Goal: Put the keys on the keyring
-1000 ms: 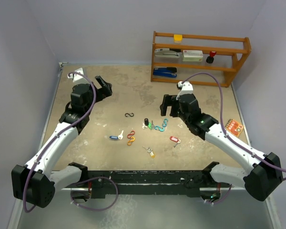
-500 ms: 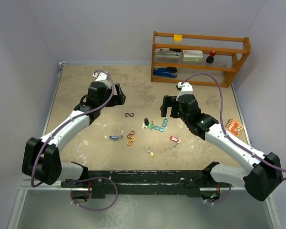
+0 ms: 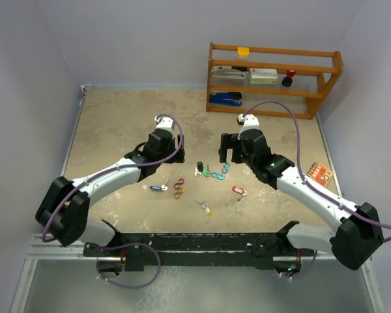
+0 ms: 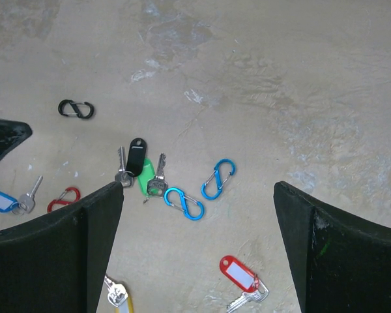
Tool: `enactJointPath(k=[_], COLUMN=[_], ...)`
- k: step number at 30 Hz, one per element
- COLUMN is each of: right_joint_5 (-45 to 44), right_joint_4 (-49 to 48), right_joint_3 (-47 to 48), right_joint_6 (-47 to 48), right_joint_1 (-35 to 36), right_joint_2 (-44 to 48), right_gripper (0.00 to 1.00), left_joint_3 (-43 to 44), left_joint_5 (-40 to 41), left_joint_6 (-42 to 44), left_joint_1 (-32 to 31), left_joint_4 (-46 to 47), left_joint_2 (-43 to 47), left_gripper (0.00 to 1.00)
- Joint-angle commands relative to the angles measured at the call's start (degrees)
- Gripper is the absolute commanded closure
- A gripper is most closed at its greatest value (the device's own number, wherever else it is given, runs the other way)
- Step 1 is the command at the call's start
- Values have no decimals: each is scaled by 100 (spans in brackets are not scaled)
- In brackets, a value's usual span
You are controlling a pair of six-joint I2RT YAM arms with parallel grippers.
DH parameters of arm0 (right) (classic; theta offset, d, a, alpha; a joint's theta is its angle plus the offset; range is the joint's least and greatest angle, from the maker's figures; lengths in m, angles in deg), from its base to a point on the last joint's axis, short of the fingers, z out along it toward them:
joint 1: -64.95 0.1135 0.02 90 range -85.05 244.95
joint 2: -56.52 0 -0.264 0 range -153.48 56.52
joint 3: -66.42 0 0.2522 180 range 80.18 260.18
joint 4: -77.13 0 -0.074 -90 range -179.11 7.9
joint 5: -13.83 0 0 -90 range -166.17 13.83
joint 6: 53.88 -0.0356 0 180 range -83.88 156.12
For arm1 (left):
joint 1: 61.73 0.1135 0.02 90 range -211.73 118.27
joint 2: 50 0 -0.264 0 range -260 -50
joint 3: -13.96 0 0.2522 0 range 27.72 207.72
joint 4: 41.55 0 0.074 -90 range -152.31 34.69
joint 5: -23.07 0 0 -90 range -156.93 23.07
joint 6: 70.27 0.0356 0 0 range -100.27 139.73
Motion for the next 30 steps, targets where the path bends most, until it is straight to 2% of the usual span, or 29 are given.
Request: enactJointPath(k=[1,6,15,24,30], right_joint_5=[24,-85,-79,-100,-144], right_joint_4=[-89,-100,-70,-112,-63], right_joint_3=[130,49,24,35,60], right_joint_6=[103,103,120,146,158], right_joint_1=[35,35,27,35,29], right_joint_2=[139,281,299,270,305], right_gripper=[0,0,0,0,0], left_joint_3=[224,97,197,236,444], left_joint_5=[242,648,1180,463,504], left_joint_6=[79,5,566,480,397], left_joint_1=[-230,-691,-725,-721,-726], left_joint_4=[150,255,291,755,753], left_joint_2=[-207,-204,-765,-1081,-1492], left_gripper=[26,25,26,26,26])
